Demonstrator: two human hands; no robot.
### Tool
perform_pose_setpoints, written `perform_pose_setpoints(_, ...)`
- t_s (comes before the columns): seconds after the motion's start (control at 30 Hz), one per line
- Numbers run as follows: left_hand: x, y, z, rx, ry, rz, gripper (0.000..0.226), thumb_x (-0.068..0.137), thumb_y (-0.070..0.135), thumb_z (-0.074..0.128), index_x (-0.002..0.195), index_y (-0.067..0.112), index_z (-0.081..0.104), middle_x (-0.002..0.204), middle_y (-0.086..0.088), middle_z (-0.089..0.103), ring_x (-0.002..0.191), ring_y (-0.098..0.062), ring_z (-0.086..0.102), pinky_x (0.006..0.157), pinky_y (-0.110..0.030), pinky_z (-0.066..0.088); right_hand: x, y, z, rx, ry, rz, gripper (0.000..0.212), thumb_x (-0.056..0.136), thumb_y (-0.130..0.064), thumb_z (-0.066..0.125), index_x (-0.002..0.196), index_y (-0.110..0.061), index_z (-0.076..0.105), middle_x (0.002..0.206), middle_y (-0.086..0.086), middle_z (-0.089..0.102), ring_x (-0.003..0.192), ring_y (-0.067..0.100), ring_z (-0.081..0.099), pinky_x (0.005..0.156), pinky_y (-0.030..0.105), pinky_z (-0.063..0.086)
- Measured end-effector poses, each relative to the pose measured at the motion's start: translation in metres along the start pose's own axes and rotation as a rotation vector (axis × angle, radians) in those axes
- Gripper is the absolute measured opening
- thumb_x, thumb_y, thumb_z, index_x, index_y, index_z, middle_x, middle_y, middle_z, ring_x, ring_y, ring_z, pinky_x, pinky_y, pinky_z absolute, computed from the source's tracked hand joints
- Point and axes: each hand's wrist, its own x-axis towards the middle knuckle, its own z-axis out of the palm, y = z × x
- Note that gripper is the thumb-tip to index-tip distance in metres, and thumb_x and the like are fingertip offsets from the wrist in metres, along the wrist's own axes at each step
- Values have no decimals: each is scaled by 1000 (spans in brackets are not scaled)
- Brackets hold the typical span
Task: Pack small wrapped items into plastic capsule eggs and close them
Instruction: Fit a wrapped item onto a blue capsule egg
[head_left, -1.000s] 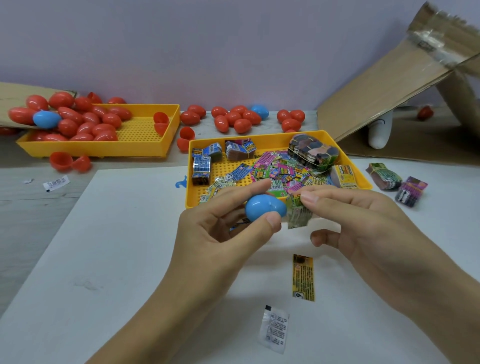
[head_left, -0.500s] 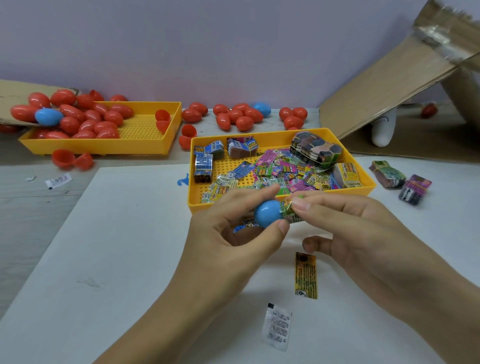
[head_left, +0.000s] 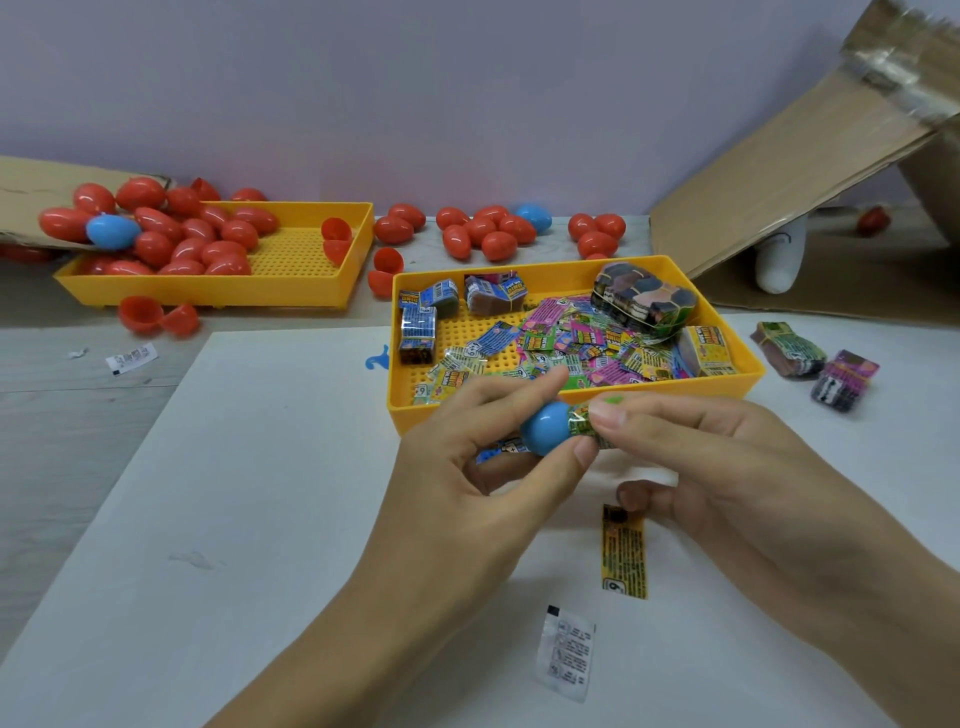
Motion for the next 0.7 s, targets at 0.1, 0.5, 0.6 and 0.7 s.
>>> perform_pose_setpoints(0.1, -1, 0, 1, -23, 3, 15, 41, 81, 13, 71, 121, 22, 69, 105, 1, 66, 102, -14, 66, 84, -23, 58, 0, -1, 0, -42, 57, -36, 30, 50, -34, 89, 73, -16, 79, 96, 9, 73, 83, 9, 62, 64, 26, 46)
perform_pose_setpoints(0.5, -2, 3, 5, 118, 35, 191, 46, 85, 10, 71, 130, 14, 61, 109, -3, 62, 103, -20, 65, 83, -20, 56, -2, -8, -2, 38, 136, -90, 38, 63, -41, 71, 83, -10, 80, 85, 12, 76, 77, 19, 74, 48, 27, 55)
perform_pose_setpoints(0.6, -2, 4, 4, 200, 37, 247, 47, 87, 17, 69, 133, 14, 58, 111, -3, 61, 105, -22, 63, 80, -21, 57, -2, -10, -3, 43, 111, -78, 38, 61, -42, 71, 80, -12, 81, 86, 12, 77, 78, 19, 74, 49, 28, 56)
perform_pose_setpoints(0.7, -1, 3, 4, 139, 69, 232, 45, 87, 14, 71, 131, 16, 59, 110, -2, 61, 104, -19, 64, 81, -21, 57, -2, -12, -6, 14, 95, -92, 37, 60, -43, 73, 82, -14, 81, 86, 10, 77, 81, 21, 75, 48, 29, 56)
